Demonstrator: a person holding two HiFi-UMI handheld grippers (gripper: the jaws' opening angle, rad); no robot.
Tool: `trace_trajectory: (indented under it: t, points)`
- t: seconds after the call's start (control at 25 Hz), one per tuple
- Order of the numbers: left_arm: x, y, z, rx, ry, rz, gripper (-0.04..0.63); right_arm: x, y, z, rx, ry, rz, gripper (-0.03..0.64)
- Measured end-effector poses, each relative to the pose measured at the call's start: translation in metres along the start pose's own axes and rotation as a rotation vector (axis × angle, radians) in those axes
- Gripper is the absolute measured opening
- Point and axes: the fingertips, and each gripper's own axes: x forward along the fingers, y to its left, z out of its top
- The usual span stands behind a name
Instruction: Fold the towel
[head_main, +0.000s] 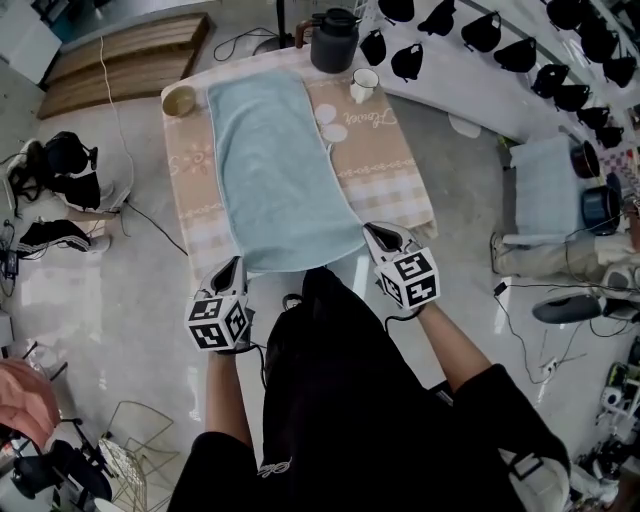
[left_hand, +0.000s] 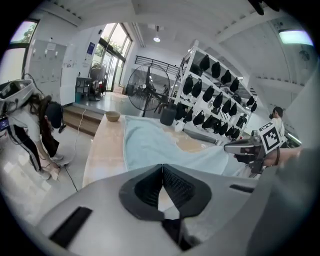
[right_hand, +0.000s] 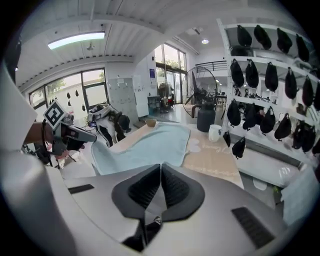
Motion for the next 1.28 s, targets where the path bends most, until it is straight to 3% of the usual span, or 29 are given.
trace_trajectory:
  t: [0.36, 0.76, 1.28]
  points:
    - [0.0, 0.023, 0.075, 0.012, -0.122, 0.013, 0.008, 0.004, -0.022, 0.078, 0.024, -0.125, -0.034, 0.009]
    - [0.038, 0.057, 0.125, -0.058, -0.139, 0.022, 0.008, 0.059, -0.057, 0.14, 0.053, -0.168, 0.0, 0.009]
    - [0.122, 0.107, 0.207, -0.086, -0.127, 0.041, 0.006, 0.146, -0.115, 0.212, 0.079, -0.164, 0.027, 0.009]
